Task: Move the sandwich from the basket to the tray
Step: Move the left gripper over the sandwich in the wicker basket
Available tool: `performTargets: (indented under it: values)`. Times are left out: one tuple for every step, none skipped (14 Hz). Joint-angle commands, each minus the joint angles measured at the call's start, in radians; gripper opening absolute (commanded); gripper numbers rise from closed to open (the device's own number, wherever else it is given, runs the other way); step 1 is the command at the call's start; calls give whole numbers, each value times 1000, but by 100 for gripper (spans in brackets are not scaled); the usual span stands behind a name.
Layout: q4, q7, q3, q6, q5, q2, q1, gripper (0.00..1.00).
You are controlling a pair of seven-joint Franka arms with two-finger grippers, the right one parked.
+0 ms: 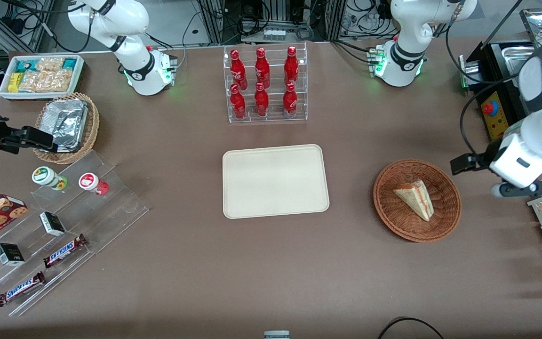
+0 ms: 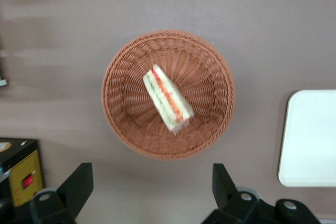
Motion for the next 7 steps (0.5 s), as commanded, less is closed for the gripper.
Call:
performTargets:
  values:
    - [-90, -40, -7, 96, -10, -6, 1, 100]
    - [-129, -82, -7, 145, -10, -5, -1, 100]
    - [-171, -120, -7, 200, -10, -10, -1, 100]
    - [-223, -155, -8, 251, -10, -18, -1, 100]
    - [-269, -177, -8, 292, -9, -31, -2, 100]
    - [-319, -226, -8, 347, -9, -42, -1, 100]
    - [-367, -293, -8, 407, -9, -59, -1, 100]
